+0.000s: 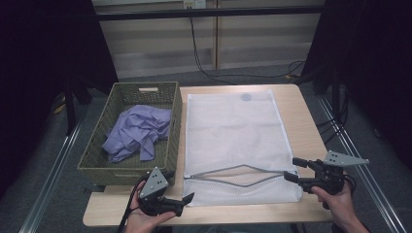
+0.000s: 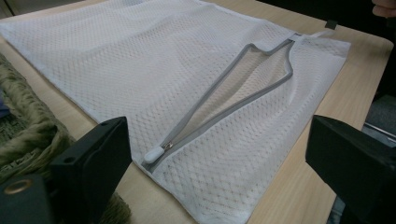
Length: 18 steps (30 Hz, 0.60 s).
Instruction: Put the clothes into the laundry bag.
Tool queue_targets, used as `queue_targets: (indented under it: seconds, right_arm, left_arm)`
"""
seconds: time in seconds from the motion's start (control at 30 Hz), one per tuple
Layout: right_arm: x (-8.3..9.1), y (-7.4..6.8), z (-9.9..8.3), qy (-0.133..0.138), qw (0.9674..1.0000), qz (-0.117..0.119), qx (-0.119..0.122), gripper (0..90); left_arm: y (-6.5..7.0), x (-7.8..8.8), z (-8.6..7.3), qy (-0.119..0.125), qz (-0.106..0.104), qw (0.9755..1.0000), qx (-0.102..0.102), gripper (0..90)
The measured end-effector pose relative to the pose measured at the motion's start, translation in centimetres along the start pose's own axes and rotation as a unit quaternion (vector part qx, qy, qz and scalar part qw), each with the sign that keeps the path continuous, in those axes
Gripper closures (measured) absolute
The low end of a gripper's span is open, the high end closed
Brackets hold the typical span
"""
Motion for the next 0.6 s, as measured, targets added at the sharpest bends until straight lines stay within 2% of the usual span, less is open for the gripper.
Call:
queue_targets:
  seconds: [0.1,0.17,0.2,0.27,0.37,0.4,0.5,0.53,0.6]
  right_arm:
    - [-0.2,0.0,-0.1,-0.001,1.0,0.0,0.003,30.9]
    - [-0.3,0.1,-0.1,-0.002,1.0,0.001,0.002,30.9]
    - [-0.4,0.1,0.0,-0.002,1.0,-0.002,0.002,30.9]
    - [-0.6,0.2,0.0,-0.003,1.0,0.002,0.001,31.9]
    - [-0.7,0.0,0.1,0.001,1.0,0.007,0.007,32.7]
    - [-0.8,-0.2,0.1,0.007,0.9998,0.019,0.008,32.7]
    - [-0.8,-0.1,0.1,0.009,0.9997,0.013,0.018,33.1]
    - [-1.0,-0.3,0.0,0.008,0.9996,0.021,0.014,34.0]
    - [-1.1,-0.3,0.0,0.007,0.9995,0.023,0.019,35.0]
  left_arm:
    - [0.1,-0.2,0.1,0.001,-0.008,1.0,-0.005,4.7]
    - [0.4,-0.3,0.3,0.008,-0.023,0.9997,0.008,4.1]
    - [0.6,-0.3,0.5,0.013,-0.028,0.9995,0.008,4.3]
    - [0.6,-0.3,0.7,0.014,-0.024,0.9996,0.0,3.5]
    - [0.6,-0.4,0.7,0.016,-0.022,0.9996,0.004,3.5]
    - [0.6,-0.6,0.6,0.011,-0.023,0.9997,0.002,3.5]
    - [0.6,-0.5,0.5,0.007,-0.018,0.9998,-0.008,3.6]
    - [0.6,-0.5,0.5,0.007,-0.016,0.9998,-0.01,3.4]
    - [0.5,-0.6,0.5,0.009,-0.013,0.9998,-0.008,3.1]
Point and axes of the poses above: each handheld gripper's, and its own axes: x roughly backward along the jaws, z roughly out of its top, y roughly to its right, the point moved 8 cm from there along -x, roughly forward along the jaws, and after that the axes turned 14 degrees about -x, right-handed, at the moved point
